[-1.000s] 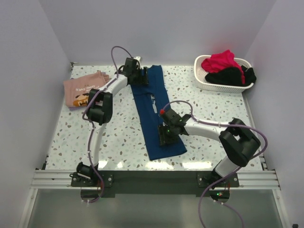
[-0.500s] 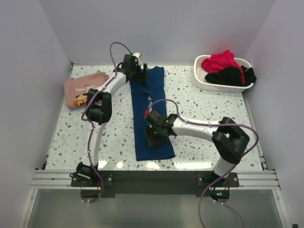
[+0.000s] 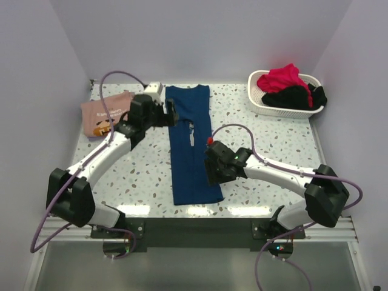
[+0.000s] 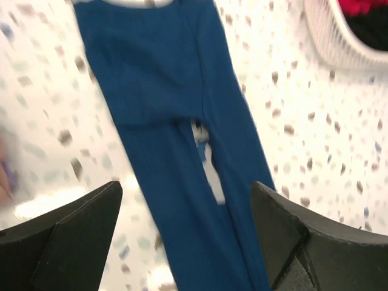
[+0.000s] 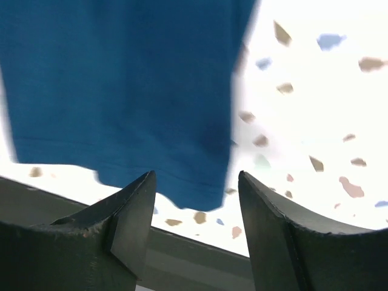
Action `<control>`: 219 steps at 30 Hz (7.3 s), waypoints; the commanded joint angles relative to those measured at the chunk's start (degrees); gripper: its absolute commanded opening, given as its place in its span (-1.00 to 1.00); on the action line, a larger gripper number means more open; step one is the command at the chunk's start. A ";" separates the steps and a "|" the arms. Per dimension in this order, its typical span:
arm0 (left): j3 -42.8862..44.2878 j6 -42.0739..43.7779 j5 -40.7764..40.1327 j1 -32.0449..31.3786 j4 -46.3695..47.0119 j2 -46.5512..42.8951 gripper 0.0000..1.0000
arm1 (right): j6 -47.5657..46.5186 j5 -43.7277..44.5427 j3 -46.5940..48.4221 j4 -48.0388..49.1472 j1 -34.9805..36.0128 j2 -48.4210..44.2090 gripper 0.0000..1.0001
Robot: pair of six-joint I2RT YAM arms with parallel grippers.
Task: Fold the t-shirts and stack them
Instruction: Fold the tshirt
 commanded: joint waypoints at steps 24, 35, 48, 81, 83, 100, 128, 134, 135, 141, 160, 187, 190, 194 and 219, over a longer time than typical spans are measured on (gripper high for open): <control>-37.02 -20.59 -1.56 -16.49 -17.28 -26.44 0.73 | 9.01 -8.98 -15.64 10.97 0.33 -3.12 -0.05; -41.08 -29.38 -1.03 -24.75 -15.44 -29.00 0.58 | 10.51 -8.81 -17.93 11.59 0.95 -3.73 -0.45; -40.20 -36.59 -4.99 -34.68 -13.86 -23.19 0.26 | 10.42 -8.72 -18.28 12.11 1.03 -3.20 -0.49; -36.69 -38.79 -7.36 -35.13 -10.60 -21.08 -1.00 | 9.19 -7.23 -10.12 5.18 1.12 -5.92 -1.00; -33.80 -38.26 -7.54 -34.69 -11.91 -20.73 -1.00 | 8.22 -5.22 -7.57 3.24 1.12 -6.19 -1.00; -26.41 -22.10 -1.75 -15.18 -0.94 -10.28 -1.00 | -4.51 -2.04 13.70 4.82 -8.01 10.15 -1.00; -3.03 -12.60 6.78 1.78 5.66 17.76 -1.00 | -13.22 -4.24 37.52 5.61 -20.41 32.56 -1.00; -0.65 -12.86 7.67 3.11 6.01 21.19 -1.00 | -14.54 -5.12 42.18 4.73 -21.29 37.05 -1.00; -0.65 -12.95 7.66 3.28 6.27 21.37 -1.00 | -14.80 -5.12 43.23 4.56 -21.29 37.40 -1.00; -0.21 -13.39 7.40 4.34 6.63 22.07 -1.00 | -15.59 -5.12 47.01 3.59 -21.38 39.86 -1.00; 4.72 -9.79 -1.66 5.57 3.11 13.56 0.72 | -17.88 -0.99 55.30 -2.39 -22.17 33.47 0.30; -25.96 -11.45 7.40 0.39 10.94 3.08 0.67 | -9.18 -15.84 14.24 14.75 -22.17 21.49 0.24; -26.22 -11.54 6.44 -0.67 10.41 3.70 0.63 | -8.92 -16.19 14.06 15.45 -22.17 22.46 0.22; -26.75 -11.72 4.50 -1.55 9.97 3.70 0.56 | -8.57 -17.16 13.62 16.59 -22.17 23.69 0.19; -29.65 -13.03 10.47 -3.22 14.80 5.47 -0.98 | -8.74 -19.80 11.60 15.99 -21.47 23.44 -0.90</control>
